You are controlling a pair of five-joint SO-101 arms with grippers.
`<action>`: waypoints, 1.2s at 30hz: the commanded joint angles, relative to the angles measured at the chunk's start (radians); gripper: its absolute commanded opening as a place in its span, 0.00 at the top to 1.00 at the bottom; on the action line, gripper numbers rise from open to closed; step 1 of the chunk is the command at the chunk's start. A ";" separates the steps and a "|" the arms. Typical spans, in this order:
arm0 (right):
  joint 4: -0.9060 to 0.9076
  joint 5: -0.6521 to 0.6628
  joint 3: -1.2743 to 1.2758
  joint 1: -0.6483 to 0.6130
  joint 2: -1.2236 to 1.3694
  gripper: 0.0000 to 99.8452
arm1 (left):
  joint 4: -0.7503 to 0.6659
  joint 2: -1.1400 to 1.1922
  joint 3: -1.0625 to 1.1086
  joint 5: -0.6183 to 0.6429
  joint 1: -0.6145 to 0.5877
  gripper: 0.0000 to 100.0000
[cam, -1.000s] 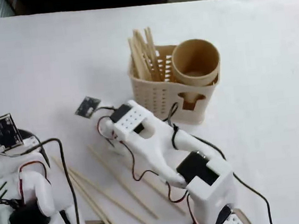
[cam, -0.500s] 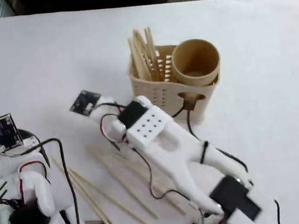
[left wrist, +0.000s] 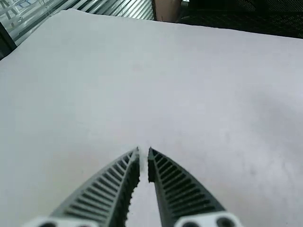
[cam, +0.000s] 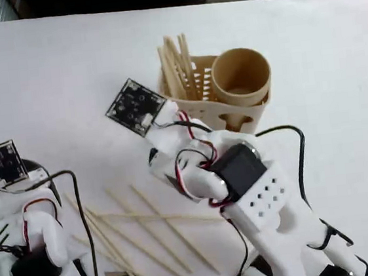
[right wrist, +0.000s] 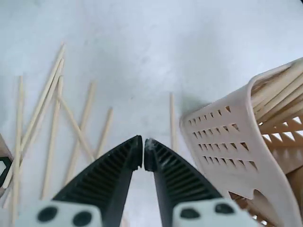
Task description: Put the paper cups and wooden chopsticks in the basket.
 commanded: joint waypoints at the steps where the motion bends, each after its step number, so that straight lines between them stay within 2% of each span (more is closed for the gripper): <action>1: -0.001 -0.002 0.066 0.001 -0.013 0.98 | -0.020 -0.008 -0.003 0.012 -0.005 0.95; 3: -0.002 -0.006 0.141 -0.033 0.007 0.96 | -0.020 -0.008 -0.003 0.012 -0.005 0.95; 8: -0.033 -0.170 0.279 -0.157 0.087 0.81 | -0.021 -0.008 -0.003 0.014 -0.005 0.95; 10: -0.071 -0.219 0.308 -0.213 0.140 0.78 | -0.021 -0.008 -0.003 0.014 -0.005 0.95; 19: -0.294 -0.318 0.324 -0.309 0.458 0.77 | -0.021 -0.008 -0.003 0.011 -0.005 0.95; 26: -0.372 -0.362 0.324 -0.380 0.539 0.77 | -0.021 -0.008 -0.003 0.011 -0.005 0.95; 31: -0.415 -0.359 0.325 -0.375 0.607 0.77 | -0.021 -0.008 -0.003 0.011 -0.005 0.95; 36: -0.403 -0.353 0.298 -0.320 0.716 0.77 | -0.021 -0.008 -0.003 0.009 -0.005 0.95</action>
